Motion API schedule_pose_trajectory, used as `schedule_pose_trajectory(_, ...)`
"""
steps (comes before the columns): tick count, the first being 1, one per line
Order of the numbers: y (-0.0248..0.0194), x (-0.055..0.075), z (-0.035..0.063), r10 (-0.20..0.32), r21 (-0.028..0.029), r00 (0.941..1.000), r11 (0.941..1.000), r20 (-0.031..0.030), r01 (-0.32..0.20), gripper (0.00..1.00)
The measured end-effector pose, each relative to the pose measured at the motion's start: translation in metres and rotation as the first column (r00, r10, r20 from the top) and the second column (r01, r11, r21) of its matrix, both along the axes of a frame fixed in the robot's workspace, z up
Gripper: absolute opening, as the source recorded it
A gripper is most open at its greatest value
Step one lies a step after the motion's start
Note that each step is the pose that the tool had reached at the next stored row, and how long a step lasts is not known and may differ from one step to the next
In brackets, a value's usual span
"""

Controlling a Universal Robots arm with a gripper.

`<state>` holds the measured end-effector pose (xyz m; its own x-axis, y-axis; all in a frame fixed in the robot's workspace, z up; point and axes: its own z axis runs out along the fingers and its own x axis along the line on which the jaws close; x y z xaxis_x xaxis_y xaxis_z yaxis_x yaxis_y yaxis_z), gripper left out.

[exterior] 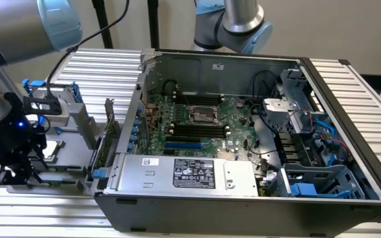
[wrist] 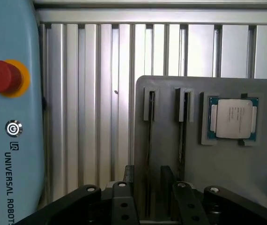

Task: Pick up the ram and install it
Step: 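Pick up the ram and move it above insertion slot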

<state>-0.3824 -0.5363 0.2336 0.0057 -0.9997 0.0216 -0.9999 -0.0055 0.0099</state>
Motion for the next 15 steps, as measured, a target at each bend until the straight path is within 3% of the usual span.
schedule_pose_trajectory(15, 0.0018, 0.0, -0.0272, 0.017, 0.0, 0.9999, 0.9999, 0.0001, -0.017, 0.36)
